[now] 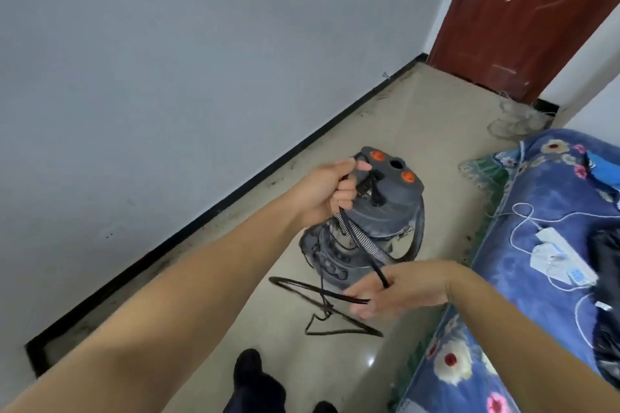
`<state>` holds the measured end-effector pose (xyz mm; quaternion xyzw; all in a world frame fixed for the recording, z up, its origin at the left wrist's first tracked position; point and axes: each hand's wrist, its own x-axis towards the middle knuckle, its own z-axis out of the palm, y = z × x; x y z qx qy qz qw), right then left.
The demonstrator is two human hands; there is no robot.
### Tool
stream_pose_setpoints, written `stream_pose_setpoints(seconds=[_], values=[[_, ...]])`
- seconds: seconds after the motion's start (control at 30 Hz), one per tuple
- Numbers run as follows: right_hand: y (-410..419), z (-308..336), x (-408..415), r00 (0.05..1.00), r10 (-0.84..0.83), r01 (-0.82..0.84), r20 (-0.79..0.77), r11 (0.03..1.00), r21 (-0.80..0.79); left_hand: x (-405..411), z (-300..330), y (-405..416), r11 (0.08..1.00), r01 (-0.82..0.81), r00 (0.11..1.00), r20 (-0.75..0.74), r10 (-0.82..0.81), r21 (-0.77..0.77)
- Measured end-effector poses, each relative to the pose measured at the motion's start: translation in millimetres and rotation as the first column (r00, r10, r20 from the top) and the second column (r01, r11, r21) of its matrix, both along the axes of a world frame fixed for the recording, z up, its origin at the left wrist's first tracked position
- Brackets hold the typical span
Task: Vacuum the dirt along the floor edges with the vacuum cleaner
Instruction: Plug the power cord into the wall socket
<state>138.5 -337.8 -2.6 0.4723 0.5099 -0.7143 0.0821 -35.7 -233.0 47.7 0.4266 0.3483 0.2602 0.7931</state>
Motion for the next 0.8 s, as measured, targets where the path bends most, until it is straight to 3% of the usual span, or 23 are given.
stream_pose_setpoints(seconds=[0.03, 0.1, 0.2, 0.3, 0.37, 0.43, 0.53, 0.67, 0.8], values=[[0.5, -2.1, 1.7, 0.999, 0.029, -0.030, 0.027, 0.999, 0.019, -6.2, -1.9, -7.2, 0.999, -0.036, 0.999, 0.013, 0.036, -0.002], [10.5, -3.2, 1.7, 0.983, -0.175, 0.177, -0.059, 0.984, 0.028, -20.6, -9.5, -26.8, 0.997, -0.071, 0.997, -0.011, 0.071, 0.020], [38.0, -15.0, -16.2, 0.754, -0.610, 0.598, -0.243, 0.791, -0.131, -43.1, -27.7, -65.1, 0.997, -0.077, 0.993, -0.082, 0.079, 0.026], [61.7, -19.1, -63.2, 0.625, -0.729, 0.647, -0.280, 0.684, -0.338, -61.6, -46.9, -99.1, 0.997, -0.051, 0.974, -0.216, 0.064, 0.063], [74.5, -15.9, -91.5, 0.494, -0.826, 0.687, -0.272, 0.562, -0.460, -74.3, -60.7, -118.5, 0.996, -0.006, 0.937, -0.346, 0.037, 0.090], [86.8, -9.8, -118.3, 0.423, -0.878, 0.728, -0.222, 0.475, -0.494, -89.1, -74.2, -136.1, 0.996, -0.053, 0.923, -0.377, 0.074, 0.065], [103.9, -2.8, -157.4, 0.487, -0.849, 0.780, -0.207, 0.529, -0.335, -116.8, -88.9, -154.8, 0.985, -0.170, 0.911, -0.379, 0.162, 0.011], [118.3, -3.2, -213.7, 0.569, -0.786, 0.785, -0.242, 0.607, -0.123, -160.1, -102.1, -159.1, 0.987, -0.148, 0.875, -0.473, 0.102, -0.061], [123.8, -11.5, -271.1, 0.671, -0.704, 0.698, -0.232, 0.706, -0.122, -206.8, -110.0, -149.6, 0.985, 0.001, 0.890, -0.449, -0.080, -0.172]])
